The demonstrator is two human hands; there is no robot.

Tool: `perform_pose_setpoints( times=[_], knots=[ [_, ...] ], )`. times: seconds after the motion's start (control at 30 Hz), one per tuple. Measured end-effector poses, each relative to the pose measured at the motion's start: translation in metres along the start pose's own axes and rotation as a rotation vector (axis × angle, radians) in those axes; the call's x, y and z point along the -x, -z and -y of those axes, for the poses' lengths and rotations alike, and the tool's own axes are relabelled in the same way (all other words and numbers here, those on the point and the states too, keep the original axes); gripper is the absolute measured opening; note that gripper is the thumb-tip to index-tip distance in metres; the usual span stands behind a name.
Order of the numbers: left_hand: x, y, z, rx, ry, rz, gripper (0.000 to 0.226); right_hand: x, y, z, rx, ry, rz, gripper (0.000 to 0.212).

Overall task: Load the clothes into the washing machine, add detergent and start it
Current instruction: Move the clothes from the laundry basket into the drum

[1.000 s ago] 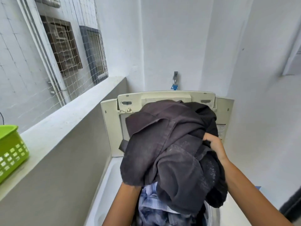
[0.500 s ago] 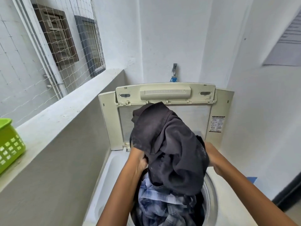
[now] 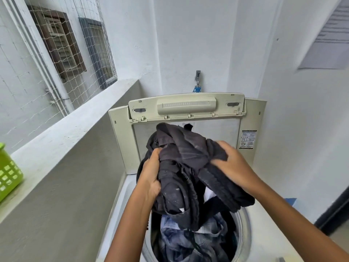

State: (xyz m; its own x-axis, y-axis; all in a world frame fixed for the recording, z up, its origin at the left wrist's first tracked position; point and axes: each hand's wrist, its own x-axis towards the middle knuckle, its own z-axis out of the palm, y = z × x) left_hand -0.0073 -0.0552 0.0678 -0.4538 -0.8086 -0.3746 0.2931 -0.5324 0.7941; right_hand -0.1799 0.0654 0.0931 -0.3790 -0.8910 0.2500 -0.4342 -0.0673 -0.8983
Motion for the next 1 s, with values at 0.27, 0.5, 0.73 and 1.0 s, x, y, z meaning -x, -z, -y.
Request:
perform_pose_setpoints(
  times=[0.27, 0.5, 0.73, 1.0],
  knots=[
    [-0.005, 0.019, 0.002, 0.022, 0.059, -0.026, 0.059, -0.015, 0.027, 0.013, -0.517, -0.324, -0.224, 0.014],
    [-0.003, 0.009, 0.0, 0.137, 0.165, 0.085, 0.055, -0.02, 0.025, 0.02, -0.416, -0.222, -0.218, 0.055],
    [0.021, 0.0, -0.006, 0.32, 0.014, 0.014, 0.028, 0.008, 0.006, -0.01, 0.005, -0.065, 0.21, 0.061],
    [0.03, 0.001, -0.007, 0.369, 0.124, 0.14, 0.045, 0.001, -0.013, -0.043, 0.426, 0.12, -0.031, 0.03]
  ],
)
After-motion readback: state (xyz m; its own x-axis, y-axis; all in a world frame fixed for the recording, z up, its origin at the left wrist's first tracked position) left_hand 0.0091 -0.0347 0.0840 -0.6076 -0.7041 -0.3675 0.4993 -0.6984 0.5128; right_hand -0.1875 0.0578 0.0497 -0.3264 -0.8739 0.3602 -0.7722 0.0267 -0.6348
